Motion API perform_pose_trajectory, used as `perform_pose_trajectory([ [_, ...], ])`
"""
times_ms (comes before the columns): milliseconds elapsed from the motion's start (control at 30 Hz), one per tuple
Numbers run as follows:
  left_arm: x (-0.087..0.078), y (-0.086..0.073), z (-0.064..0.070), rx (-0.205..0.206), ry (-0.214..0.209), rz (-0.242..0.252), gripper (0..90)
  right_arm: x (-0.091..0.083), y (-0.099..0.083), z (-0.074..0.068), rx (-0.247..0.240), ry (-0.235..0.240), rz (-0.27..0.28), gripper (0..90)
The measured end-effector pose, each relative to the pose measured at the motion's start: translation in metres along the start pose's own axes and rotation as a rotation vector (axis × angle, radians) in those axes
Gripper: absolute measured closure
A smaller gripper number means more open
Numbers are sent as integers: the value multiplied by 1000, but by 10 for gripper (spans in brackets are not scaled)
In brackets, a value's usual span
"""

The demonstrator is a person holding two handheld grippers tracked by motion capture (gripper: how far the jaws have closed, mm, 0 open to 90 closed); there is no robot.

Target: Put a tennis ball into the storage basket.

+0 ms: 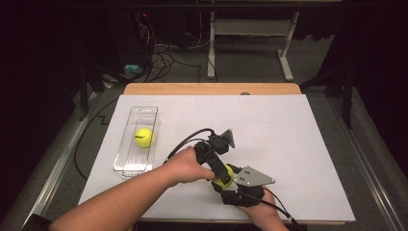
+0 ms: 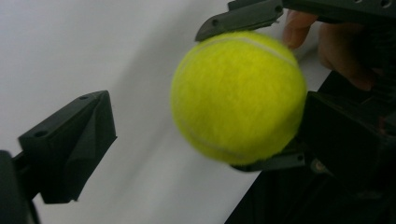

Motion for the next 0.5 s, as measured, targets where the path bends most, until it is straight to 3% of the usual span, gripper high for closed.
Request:
perform_pose_trajectory([
  [167,5,2,4,24,-48,-7,243,0,0,0,-15,0,0,272],
  [433,4,2,3,23,-33,-10,267,1,0,1,-5,6,1,258],
  [500,3,2,1,9,-16,-1,268,2,0,2,-1,8,7,170],
])
Point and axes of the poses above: each handheld gripper's, and its own axes: x roughly forward along the jaws, y roughly out of its top, z roughly to its right, the point moved 2 cm from there along x, roughly forward along the jaws, and after that the axes turned 4 degrees about y, right-handed, at the moved point
